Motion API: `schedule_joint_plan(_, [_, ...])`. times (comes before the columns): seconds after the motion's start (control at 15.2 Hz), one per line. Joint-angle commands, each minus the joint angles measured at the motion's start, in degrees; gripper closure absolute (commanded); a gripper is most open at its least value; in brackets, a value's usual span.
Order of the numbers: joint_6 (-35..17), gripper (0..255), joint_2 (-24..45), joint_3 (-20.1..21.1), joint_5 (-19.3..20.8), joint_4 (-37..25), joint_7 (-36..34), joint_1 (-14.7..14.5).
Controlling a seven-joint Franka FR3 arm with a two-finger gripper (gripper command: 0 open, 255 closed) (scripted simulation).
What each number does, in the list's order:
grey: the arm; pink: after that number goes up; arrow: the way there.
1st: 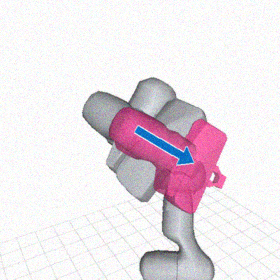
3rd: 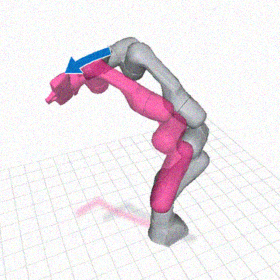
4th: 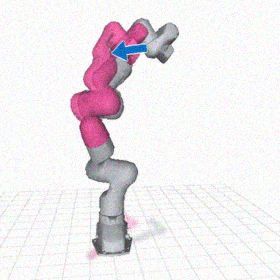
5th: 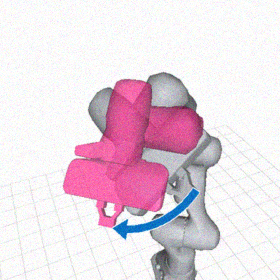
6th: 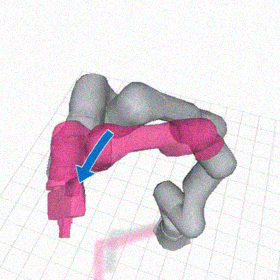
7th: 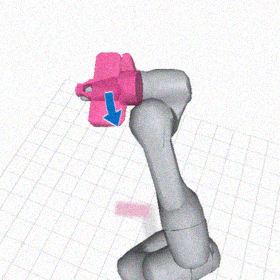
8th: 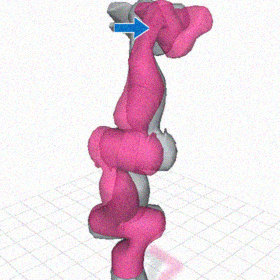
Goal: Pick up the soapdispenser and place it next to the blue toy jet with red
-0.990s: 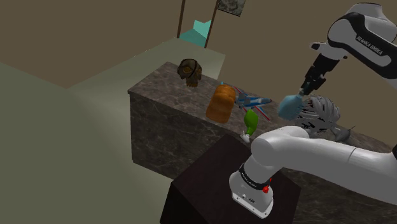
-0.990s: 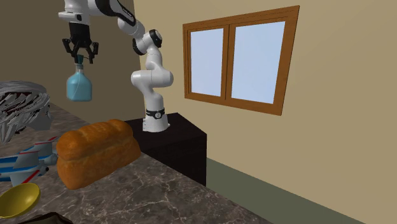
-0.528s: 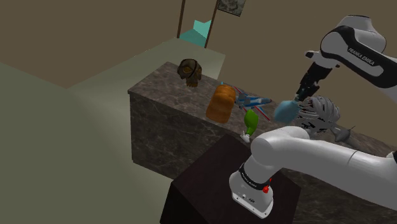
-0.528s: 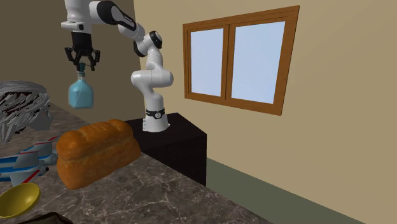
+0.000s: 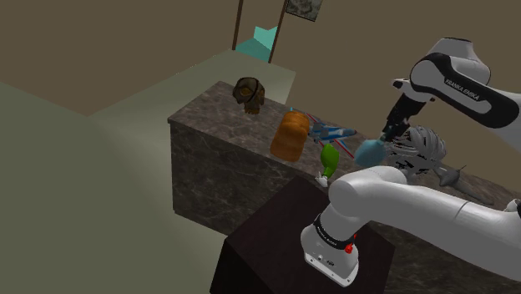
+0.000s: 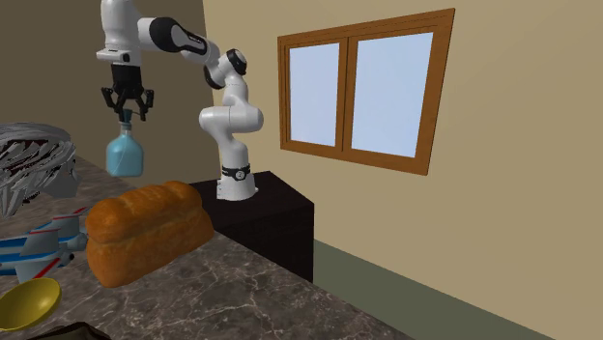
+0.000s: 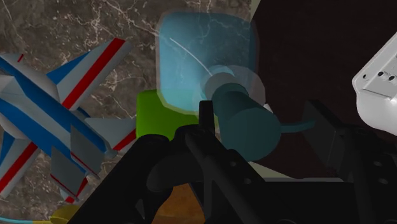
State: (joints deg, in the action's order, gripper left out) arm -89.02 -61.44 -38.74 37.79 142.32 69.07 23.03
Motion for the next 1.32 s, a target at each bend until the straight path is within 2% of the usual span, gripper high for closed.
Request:
schedule_joint_plan(0.0, [-1.1, 255, -0.5, -0.6, 0.6, 1.6, -0.3, 0.3])
schedule_joint_plan(1.06, [-11.2, 255, -1.0, -8.5, 7.9, 12.0, -2.2, 2.4])
schedule_joint_plan(1.25, [-11.5, 255, -1.0, -8.8, 8.2, 12.3, -2.3, 2.4])
